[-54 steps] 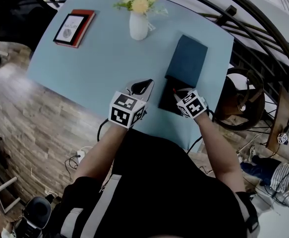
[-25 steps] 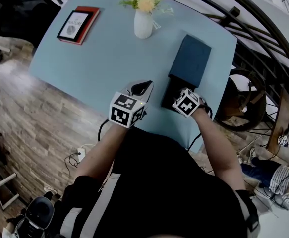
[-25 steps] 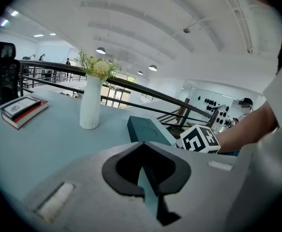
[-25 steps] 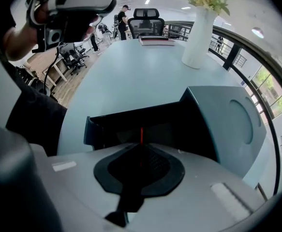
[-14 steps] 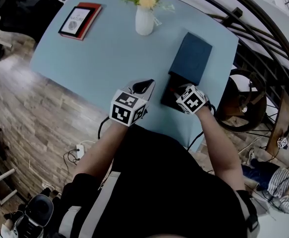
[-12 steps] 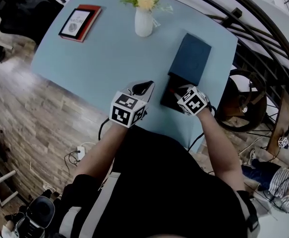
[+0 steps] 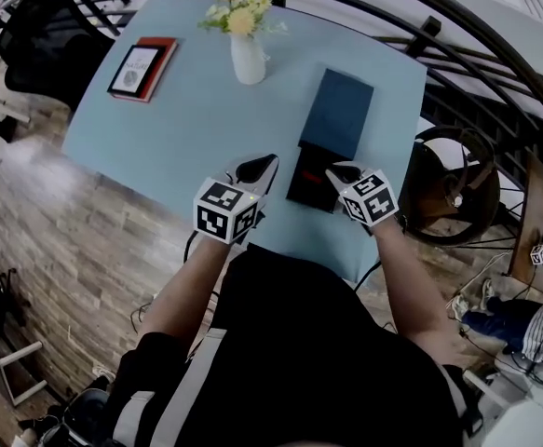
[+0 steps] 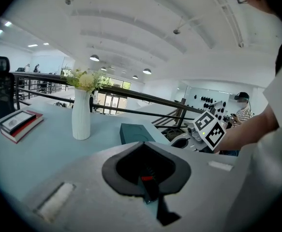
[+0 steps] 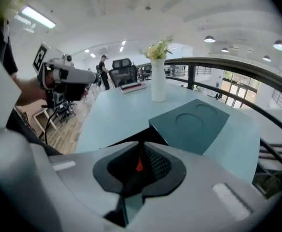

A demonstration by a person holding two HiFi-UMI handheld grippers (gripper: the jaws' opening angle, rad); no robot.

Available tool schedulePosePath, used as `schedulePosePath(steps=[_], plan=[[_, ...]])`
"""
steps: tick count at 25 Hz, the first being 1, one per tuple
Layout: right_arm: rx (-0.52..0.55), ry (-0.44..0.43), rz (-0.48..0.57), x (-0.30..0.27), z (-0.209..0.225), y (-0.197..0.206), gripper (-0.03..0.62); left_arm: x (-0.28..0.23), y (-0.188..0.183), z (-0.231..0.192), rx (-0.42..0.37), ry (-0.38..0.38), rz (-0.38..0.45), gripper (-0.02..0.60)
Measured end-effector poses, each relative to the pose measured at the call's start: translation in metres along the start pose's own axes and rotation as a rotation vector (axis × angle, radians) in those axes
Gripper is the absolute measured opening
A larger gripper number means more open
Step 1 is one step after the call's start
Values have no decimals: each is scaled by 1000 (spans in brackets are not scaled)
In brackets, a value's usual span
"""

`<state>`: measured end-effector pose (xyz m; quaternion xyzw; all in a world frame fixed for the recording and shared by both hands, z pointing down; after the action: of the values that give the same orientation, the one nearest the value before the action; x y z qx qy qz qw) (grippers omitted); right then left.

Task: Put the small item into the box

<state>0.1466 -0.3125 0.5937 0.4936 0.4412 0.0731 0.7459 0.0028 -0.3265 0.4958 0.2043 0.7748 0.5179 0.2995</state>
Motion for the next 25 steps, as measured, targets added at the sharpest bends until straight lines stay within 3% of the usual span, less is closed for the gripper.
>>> schedulePosePath(steps=[5,13,19,25], plan=[[-91,24,173,31,-6,-8,5,4,-10,22,-37,-23,23,8],[-166,9,297,76,-12,-2,2,14,-18,62,-85,-45,51,8],[-141,57,368,106,-4,-18,0,24,-24,68,-70,-76,70,8],[-114,65,414,122,-10,-35,0,34,-34,56,-105,-78,54,8]])
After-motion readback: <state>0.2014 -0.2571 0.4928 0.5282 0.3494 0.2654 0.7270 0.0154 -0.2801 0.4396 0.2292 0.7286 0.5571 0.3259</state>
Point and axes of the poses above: the fingertips, and each gripper's own axes: x backward along the fingers, z to its right, y out of its underside, the point moved 2 cm from there along x, backward along the fingers, and after that the axes turned 10 degrees about z, right-handed, at the moved point
